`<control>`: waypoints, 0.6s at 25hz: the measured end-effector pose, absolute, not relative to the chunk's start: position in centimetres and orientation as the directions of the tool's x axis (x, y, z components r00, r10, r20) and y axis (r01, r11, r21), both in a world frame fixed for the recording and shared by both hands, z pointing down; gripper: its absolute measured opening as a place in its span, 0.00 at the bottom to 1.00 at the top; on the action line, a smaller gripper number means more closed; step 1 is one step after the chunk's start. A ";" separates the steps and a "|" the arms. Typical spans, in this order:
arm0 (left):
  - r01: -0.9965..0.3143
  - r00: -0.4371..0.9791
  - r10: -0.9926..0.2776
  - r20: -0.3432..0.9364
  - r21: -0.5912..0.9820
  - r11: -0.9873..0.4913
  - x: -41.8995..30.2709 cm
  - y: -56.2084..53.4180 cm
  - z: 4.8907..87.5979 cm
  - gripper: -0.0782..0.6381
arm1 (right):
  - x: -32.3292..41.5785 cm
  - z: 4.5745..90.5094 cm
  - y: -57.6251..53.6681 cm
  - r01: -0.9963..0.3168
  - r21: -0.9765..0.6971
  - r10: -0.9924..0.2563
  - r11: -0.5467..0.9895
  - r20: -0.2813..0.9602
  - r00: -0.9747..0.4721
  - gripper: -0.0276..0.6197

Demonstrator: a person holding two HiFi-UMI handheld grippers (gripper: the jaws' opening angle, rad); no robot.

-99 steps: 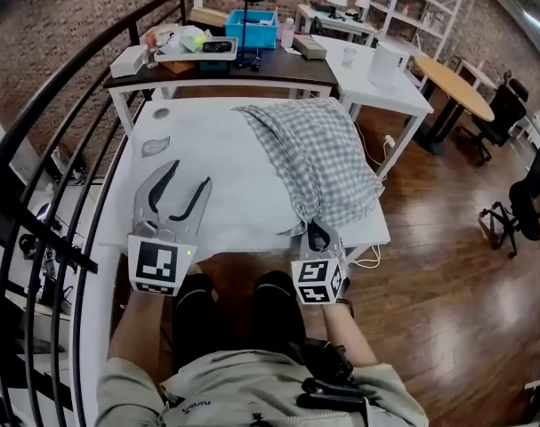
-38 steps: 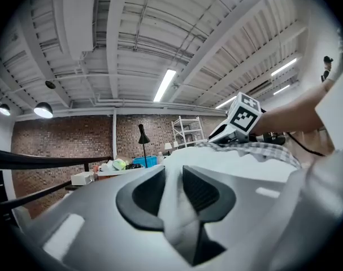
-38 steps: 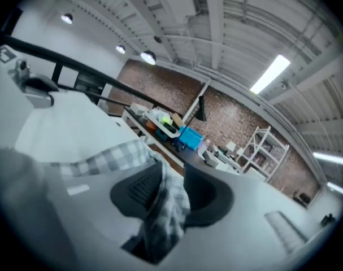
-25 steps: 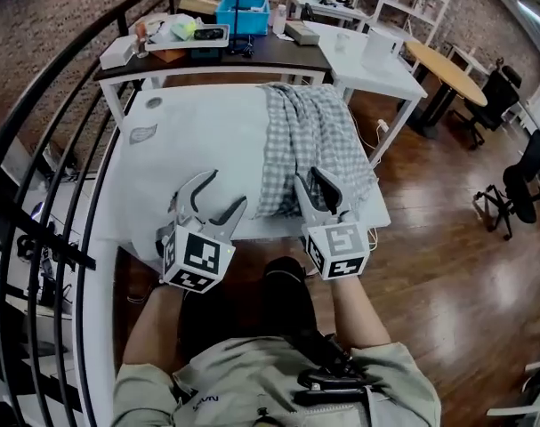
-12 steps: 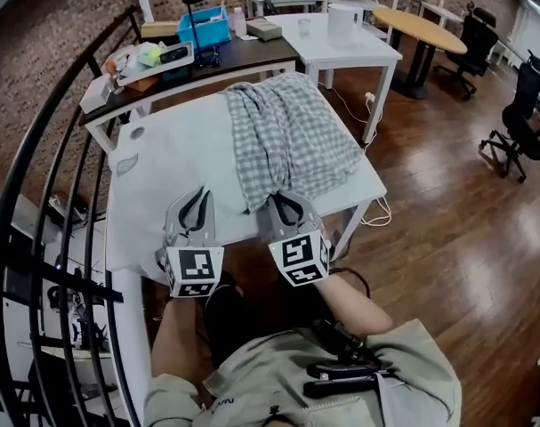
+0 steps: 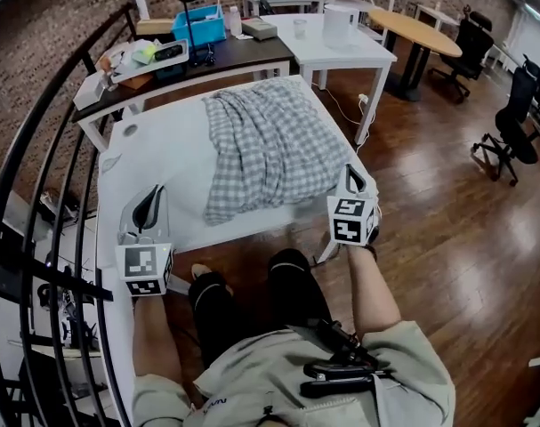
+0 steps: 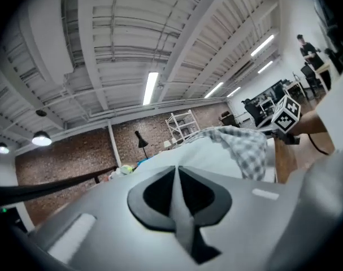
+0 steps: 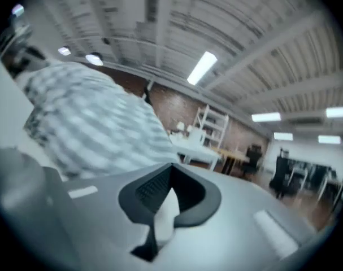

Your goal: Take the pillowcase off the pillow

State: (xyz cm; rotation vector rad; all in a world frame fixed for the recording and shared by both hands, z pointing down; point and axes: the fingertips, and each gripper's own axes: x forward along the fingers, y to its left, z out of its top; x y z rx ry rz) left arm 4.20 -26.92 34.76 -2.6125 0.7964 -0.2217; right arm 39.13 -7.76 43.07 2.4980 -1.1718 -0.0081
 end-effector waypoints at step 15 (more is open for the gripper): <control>-0.487 0.865 -0.481 -0.143 -0.471 -0.736 5.6 -20.2 28.7 0.25 | 27.7 37.2 -9.4 -0.946 0.214 -0.968 -0.245 -0.001 0.251 0.12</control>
